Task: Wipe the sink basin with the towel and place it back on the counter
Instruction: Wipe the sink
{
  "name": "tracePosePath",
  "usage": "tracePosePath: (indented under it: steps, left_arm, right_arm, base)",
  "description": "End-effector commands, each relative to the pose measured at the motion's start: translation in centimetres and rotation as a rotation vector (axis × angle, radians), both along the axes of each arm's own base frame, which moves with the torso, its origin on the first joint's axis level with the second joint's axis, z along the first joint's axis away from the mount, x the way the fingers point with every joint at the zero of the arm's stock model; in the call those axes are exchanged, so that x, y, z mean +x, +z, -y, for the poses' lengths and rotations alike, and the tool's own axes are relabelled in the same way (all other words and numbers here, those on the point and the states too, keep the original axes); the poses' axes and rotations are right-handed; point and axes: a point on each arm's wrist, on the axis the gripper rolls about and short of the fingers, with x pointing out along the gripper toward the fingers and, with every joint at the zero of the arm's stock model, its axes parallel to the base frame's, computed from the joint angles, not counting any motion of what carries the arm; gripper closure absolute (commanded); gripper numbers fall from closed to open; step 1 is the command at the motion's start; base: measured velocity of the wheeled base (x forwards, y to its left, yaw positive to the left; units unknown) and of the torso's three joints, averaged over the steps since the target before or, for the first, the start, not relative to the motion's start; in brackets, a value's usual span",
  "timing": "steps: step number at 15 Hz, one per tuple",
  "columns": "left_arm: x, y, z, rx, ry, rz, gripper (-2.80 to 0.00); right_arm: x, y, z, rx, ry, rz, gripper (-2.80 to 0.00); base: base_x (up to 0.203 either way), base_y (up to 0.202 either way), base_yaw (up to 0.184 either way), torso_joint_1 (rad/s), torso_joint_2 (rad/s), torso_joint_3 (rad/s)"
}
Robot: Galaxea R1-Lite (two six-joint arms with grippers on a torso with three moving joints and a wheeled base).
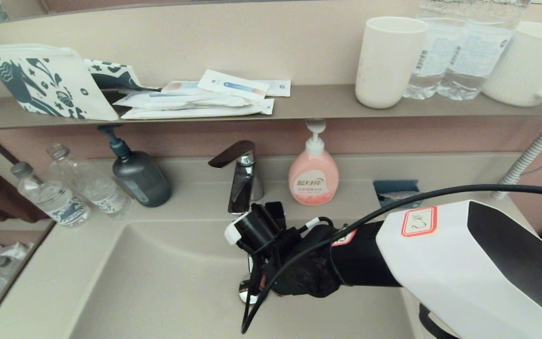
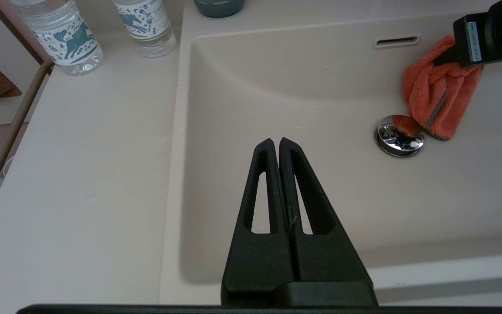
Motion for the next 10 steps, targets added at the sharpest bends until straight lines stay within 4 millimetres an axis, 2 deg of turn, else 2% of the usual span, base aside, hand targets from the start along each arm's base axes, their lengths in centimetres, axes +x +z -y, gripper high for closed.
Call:
tracePosePath:
  steps: [1, 4, 7, 10]
  left_arm:
    - [0.0, 0.0, 0.0, 0.001, 0.0, -0.001, 0.0]
    - [0.0, 0.0, 0.0, 0.0, 0.002, -0.001, 0.0]
    - [0.0, 0.0, 0.0, 0.001, 0.0, -0.001, 0.0]
    - [0.0, 0.0, 0.0, 0.0, 0.0, -0.001, 0.0]
  right_arm:
    - [-0.5, 0.0, -0.6, 0.006, 0.013, 0.004, 0.0]
    - [-0.7, 0.4, -0.9, 0.011, 0.019, 0.014, 0.0]
    - [0.3, 1.3, 0.3, 0.019, -0.015, 0.021, 0.0]
    - [0.3, 1.5, 1.4, -0.002, -0.03, 0.005, 0.0]
  base:
    - [0.0, 0.0, 0.0, 0.0, 0.0, 0.0]
    - [0.0, 0.0, 0.0, 0.0, 0.0, 0.0]
    - [0.0, 0.0, 0.0, 0.0, 0.0, 0.0]
    - [0.0, 0.0, 0.0, 0.0, 0.0, 0.0]
